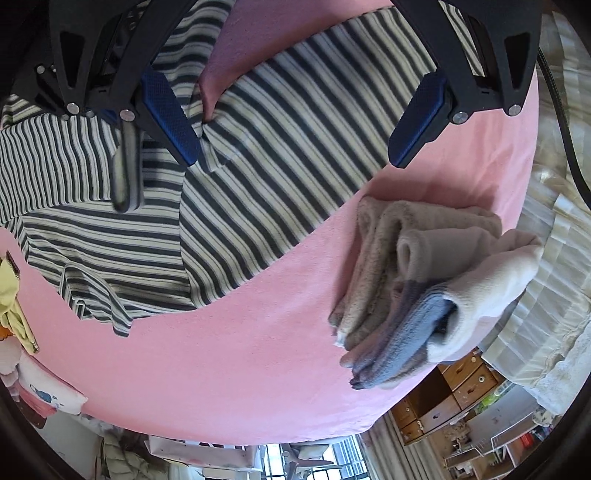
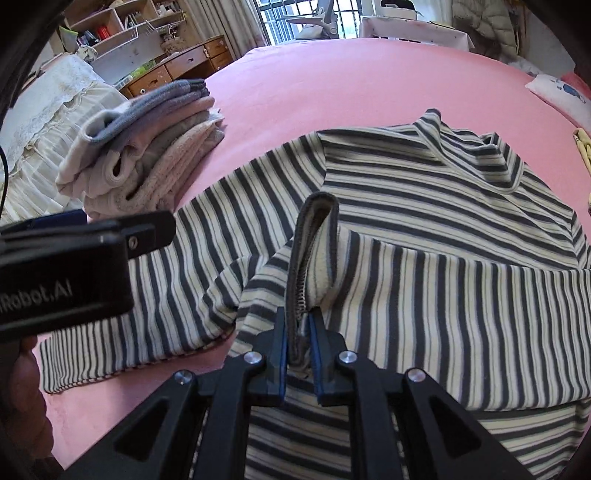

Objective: Fold small clothes
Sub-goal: 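Carry the held sleeve with the right tool across the shirt body, then lay the sleeve on the shirt body and open the right tool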

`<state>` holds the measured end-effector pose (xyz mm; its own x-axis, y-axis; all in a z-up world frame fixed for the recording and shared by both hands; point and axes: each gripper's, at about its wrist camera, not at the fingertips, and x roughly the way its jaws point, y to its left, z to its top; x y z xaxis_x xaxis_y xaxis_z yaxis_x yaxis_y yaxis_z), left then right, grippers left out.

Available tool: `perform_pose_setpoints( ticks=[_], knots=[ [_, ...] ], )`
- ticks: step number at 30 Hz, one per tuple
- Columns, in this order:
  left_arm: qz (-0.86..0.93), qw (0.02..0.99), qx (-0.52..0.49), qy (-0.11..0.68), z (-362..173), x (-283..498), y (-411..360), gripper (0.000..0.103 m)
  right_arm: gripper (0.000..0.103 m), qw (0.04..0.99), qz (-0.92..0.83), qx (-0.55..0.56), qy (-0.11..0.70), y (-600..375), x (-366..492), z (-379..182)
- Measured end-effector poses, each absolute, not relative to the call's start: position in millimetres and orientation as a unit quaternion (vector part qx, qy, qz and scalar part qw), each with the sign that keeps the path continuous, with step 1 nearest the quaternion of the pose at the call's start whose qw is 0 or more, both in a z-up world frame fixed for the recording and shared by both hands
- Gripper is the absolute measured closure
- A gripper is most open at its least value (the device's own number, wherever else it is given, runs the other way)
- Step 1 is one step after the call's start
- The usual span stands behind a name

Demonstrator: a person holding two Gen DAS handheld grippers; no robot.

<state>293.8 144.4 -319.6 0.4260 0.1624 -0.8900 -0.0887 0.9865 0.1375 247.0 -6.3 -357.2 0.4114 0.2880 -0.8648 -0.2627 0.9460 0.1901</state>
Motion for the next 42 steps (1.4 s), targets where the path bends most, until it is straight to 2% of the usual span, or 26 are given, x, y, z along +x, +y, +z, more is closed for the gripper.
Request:
perform_pose_setpoints(
  ticks=[17, 18, 22, 24, 34, 42],
  knots=[
    [0.077, 0.845, 0.034, 0.529, -322, 295, 164, 0.001, 0.09, 0.84, 0.182, -0.041, 0.509, 29, 240, -358],
    [0.078, 0.844, 0.036, 0.53, -323, 296, 164, 0.001, 0.087, 0.837, 0.182, -0.039, 0.514, 29, 240, -359],
    [0.078, 0.843, 0.04, 0.531, -325, 295, 166, 0.001, 0.051, 0.837, 0.198, -0.028, 0.509, 27, 231, -351],
    [0.08, 0.843, 0.041, 0.531, -325, 295, 167, 0.001, 0.047, 0.84, 0.21, -0.031, 0.499, 28, 221, -342],
    [0.073, 0.842, 0.035, 0.533, -317, 295, 164, 0.001, 0.047, 0.851, 0.172, -0.078, 0.49, -21, 156, -302],
    [0.018, 0.845, 0.057, 0.531, -321, 297, 99, 0.001, 0.047, 0.868, 0.036, -0.059, 0.491, -116, 180, -294]
  ],
)
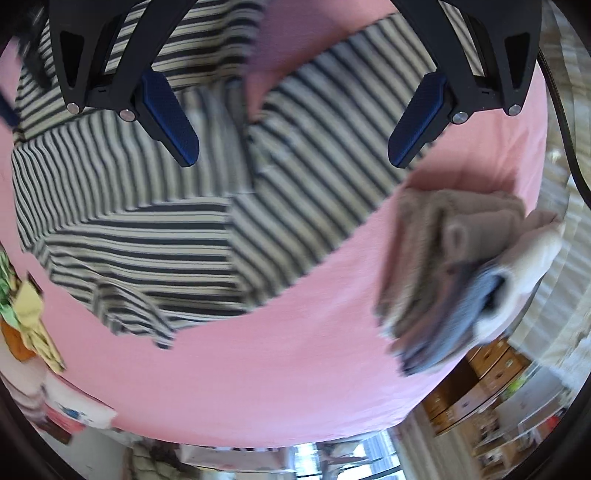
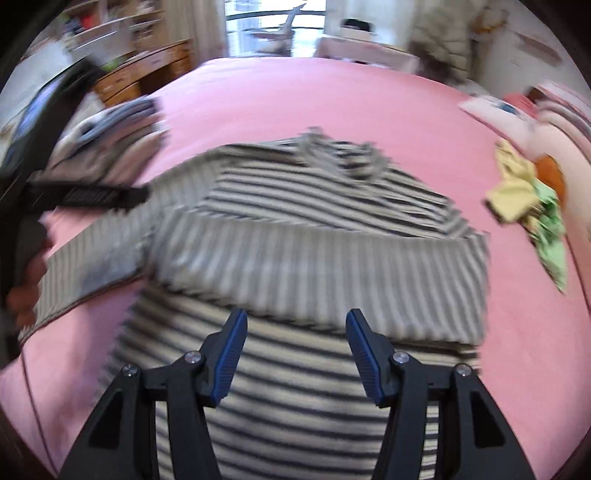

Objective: Fold small clothes
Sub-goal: 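Lay the sleeve on the shirt body and open the right tool, then move the right tool to the cuff of the other striped sleeve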

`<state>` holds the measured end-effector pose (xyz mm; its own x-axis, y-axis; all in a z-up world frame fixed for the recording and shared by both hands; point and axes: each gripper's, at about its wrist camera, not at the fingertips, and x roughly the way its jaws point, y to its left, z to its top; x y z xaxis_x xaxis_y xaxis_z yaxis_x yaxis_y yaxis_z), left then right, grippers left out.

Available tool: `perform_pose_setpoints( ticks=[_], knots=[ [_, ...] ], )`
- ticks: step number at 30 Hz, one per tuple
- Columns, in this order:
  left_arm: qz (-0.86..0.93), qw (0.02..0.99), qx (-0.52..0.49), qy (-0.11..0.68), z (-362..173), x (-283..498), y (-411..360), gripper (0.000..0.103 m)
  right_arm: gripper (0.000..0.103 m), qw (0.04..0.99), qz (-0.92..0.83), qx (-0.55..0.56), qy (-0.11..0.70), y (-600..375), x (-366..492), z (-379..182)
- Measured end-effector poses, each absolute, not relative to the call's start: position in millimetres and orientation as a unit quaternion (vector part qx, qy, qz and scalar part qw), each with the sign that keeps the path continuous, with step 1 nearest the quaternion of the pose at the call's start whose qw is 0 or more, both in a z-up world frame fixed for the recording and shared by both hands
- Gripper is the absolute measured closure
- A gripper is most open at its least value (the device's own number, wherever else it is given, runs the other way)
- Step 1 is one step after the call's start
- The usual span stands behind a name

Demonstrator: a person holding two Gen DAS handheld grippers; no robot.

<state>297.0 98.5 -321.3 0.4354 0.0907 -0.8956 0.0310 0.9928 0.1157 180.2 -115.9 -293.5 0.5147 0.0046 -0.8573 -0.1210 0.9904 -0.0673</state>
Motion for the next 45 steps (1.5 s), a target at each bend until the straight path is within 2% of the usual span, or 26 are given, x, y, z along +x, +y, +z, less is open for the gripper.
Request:
perform_pose_setpoints(
  ticks=[5, 8, 10, 13, 19, 25, 30, 36, 45],
  knots=[
    [0.007, 0.845, 0.084, 0.527, -341, 300, 55, 0.001, 0.049, 0.877, -0.028, -0.054, 0.476, -169, 197, -296],
    [0.027, 0.832, 0.105, 0.545, -367, 304, 46, 0.001, 0.057, 0.874, -0.049, -0.044, 0.482, -201, 209, -309],
    [0.045, 0.822, 0.115, 0.556, -382, 304, 48, 0.001, 0.069, 0.87, -0.062, -0.046, 0.486, -221, 219, -320],
    [0.069, 0.81, 0.127, 0.568, -403, 302, 54, 0.001, 0.075, 0.865, -0.071, -0.033, 0.496, -249, 239, -339],
    [0.087, 0.812, 0.113, 0.566, -414, 295, 60, 0.0, 0.081, 0.852, -0.066, -0.025, 0.519, -283, 266, -367],
    [0.107, 0.813, 0.109, 0.563, -416, 291, 55, 0.0, 0.081, 0.844, -0.082, -0.036, 0.528, -318, 300, -382],
    [0.126, 0.812, 0.099, 0.561, -412, 283, 56, 0.0, 0.081, 0.844, -0.1, -0.028, 0.527, -349, 313, -379],
    [0.151, 0.812, 0.103, 0.555, -387, 271, 55, 0.0, 0.081, 0.854, -0.098, 0.001, 0.511, -365, 297, -343],
    [0.152, 0.825, 0.062, 0.541, -312, 232, 52, 0.0, 0.081, 0.866, 0.0, -0.044, 0.498, -297, 241, -276]
  ],
)
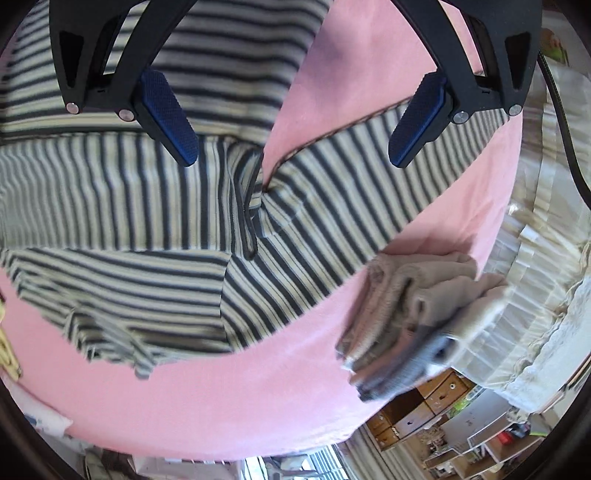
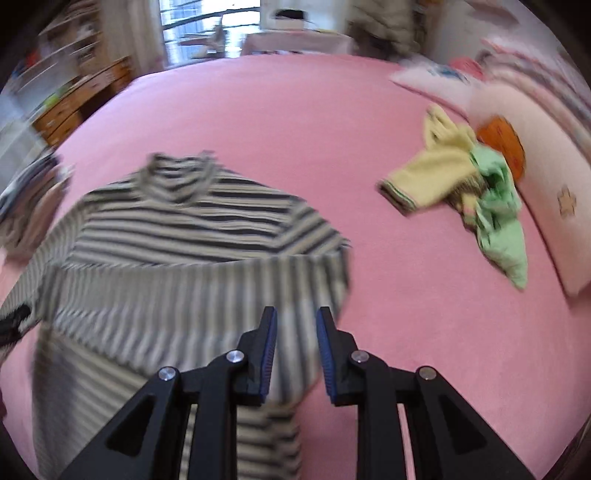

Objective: Fold small clothes
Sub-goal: 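Move the right tool to the cuff of the other striped sleeve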

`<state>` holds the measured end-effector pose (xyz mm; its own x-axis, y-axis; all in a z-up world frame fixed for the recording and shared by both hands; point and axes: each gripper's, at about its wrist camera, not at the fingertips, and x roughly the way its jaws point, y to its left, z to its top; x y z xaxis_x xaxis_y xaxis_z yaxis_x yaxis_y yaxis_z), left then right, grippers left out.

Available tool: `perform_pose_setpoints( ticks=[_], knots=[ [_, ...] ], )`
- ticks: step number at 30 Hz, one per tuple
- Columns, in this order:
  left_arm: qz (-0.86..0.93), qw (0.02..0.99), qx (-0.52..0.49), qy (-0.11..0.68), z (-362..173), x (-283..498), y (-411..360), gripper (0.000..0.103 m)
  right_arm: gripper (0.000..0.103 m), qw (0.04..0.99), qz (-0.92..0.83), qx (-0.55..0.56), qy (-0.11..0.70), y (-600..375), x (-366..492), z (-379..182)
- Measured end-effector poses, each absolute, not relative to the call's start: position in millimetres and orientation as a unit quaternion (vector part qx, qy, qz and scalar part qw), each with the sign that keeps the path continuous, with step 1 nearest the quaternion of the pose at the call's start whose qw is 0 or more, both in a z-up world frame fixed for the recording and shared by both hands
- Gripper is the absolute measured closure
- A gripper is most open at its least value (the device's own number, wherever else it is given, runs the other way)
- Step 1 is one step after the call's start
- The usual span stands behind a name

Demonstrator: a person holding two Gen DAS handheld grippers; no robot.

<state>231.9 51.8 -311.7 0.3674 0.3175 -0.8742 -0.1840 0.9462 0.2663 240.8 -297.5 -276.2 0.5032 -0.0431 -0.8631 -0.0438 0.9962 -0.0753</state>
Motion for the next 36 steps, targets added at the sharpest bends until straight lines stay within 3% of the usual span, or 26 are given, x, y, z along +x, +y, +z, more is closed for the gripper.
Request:
perform_pose_setpoints(
  ticks=[13, 27, 36],
  knots=[
    [0.174, 0.842, -0.019, 0.51, -212, 165, 106, 0.0, 0.081, 0.875, 0.145, -0.068, 0.458, -177, 200, -195],
    [0.22, 0.827, -0.08, 0.512, -223, 96, 192, 0.0, 0.081, 0.863, 0.188, -0.094, 0.46, -104, 175, -194],
    [0.208, 0.811, -0.09, 0.54, -251, 91, 246, 0.0, 0.081, 0.858, 0.18, -0.094, 0.471, -47, 158, -203]
  ],
)
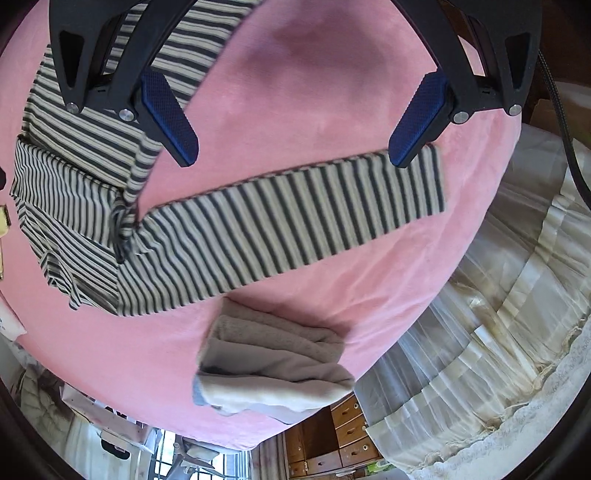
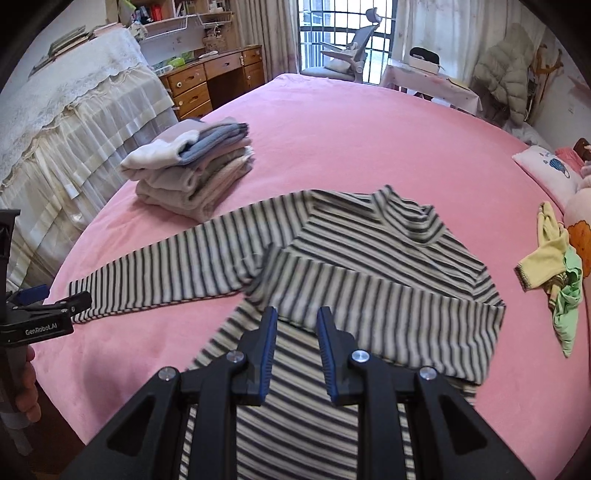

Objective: Fold small clothes
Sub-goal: 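Move the right tool to the cuff of the other striped sleeve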

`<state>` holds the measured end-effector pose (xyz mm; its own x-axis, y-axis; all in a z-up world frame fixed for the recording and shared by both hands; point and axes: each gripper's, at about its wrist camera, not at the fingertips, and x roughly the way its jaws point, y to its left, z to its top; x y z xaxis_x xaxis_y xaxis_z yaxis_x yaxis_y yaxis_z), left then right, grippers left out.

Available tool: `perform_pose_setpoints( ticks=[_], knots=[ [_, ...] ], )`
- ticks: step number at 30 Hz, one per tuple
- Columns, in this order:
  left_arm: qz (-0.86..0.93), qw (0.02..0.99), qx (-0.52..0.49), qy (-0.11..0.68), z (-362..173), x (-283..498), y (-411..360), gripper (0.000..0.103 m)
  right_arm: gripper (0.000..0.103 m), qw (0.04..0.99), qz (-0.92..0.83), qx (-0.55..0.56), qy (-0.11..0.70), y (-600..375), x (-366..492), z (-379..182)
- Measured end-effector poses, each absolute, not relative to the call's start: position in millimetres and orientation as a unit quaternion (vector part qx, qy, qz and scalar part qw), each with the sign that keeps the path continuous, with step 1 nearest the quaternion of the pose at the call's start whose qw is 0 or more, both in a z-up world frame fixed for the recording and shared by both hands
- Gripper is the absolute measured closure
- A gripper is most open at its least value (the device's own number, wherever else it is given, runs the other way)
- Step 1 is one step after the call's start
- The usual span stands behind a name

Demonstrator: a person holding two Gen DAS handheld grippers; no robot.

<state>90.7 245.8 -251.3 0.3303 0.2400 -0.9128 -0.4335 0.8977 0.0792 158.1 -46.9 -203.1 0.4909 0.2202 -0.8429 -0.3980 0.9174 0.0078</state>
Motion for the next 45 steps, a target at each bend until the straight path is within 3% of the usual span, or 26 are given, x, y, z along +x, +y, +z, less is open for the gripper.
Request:
perform_pose_setpoints(
  ticks=[9, 23, 45],
  knots=[
    [0.232, 0.799, -0.097, 0.546, -272, 76, 324, 0.0, 0.073, 0.84, 0.221, -0.109, 0.484, 47, 140, -231],
    [0.329, 0.75, -0.131, 0.558, -317, 11, 442, 0.0, 0.066, 0.793, 0.342, -0.234, 0.446, 202, 85, -292],
    [0.363, 0.718, -0.182, 0.566, -354, -37, 503, 0.0, 0.065, 0.747, 0.4, -0.442, 0.295, 312, -4, -381]
  ],
)
